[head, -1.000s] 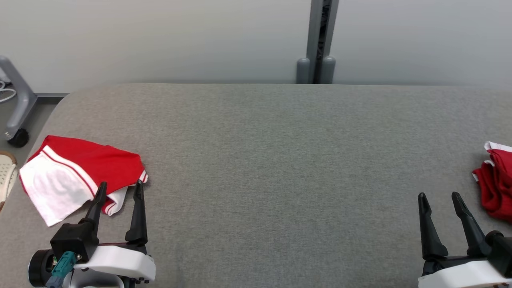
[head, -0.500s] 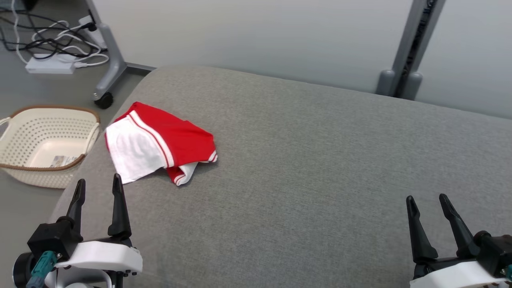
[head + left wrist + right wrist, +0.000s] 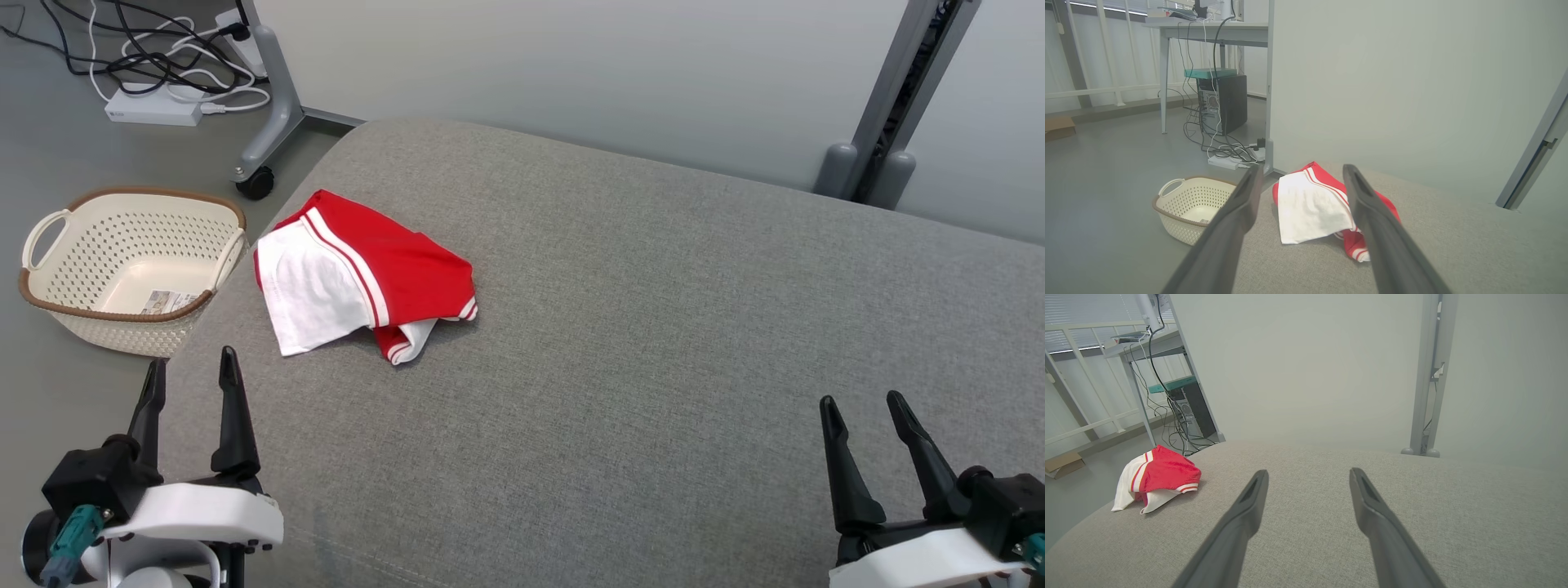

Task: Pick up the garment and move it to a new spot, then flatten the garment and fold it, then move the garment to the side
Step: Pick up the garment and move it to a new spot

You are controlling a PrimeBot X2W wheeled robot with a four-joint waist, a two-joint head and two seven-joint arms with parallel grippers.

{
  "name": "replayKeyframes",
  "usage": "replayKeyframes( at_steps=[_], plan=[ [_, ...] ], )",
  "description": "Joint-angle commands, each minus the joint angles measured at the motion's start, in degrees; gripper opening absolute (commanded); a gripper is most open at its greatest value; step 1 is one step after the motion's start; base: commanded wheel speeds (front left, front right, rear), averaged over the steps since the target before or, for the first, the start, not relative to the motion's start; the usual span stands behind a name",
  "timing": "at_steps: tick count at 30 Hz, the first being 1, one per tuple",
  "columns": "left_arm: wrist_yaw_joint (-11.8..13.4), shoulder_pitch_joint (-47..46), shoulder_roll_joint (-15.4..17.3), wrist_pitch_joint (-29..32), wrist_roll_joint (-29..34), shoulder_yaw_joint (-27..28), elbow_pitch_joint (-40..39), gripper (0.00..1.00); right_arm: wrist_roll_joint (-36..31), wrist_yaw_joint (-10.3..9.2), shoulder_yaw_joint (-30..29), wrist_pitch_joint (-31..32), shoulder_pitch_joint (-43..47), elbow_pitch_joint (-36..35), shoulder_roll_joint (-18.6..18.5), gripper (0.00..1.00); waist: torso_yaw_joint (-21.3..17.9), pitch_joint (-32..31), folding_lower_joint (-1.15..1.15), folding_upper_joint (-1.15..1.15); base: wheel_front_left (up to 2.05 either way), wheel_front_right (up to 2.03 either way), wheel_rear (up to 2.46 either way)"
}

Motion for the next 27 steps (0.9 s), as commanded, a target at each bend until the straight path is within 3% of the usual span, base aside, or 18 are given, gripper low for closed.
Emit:
replayKeyframes(
  at_steps=[1,9,27],
  plan=[
    [-0.3,-1.5,0.0,-0.2,-0.2,0.4,0.5,1.0,0.3,0.02,-0.1,0.1,-0.5,0.1,-0.3,1.0,-0.2,0.2,0.0,0.0,0.0,0.0,0.0],
    [-2.4,-7.4,0.4,2.3,-1.8,0.5,5.8,1.0,-0.8,0.02,0.5,0.7,-1.7,-0.5,-0.3,1.0,-1.9,2.6,0.0,0.0,0.0,0.0,0.0],
    [-17.0,-33.1,-0.4,17.0,-11.9,0.0,41.6,1.0,-3.4,0.02,1.4,1.9,-6.9,-2.2,-0.3,1.0,-10.9,15.2,0.0,0.0,0.0,0.0,0.0]
  ],
)
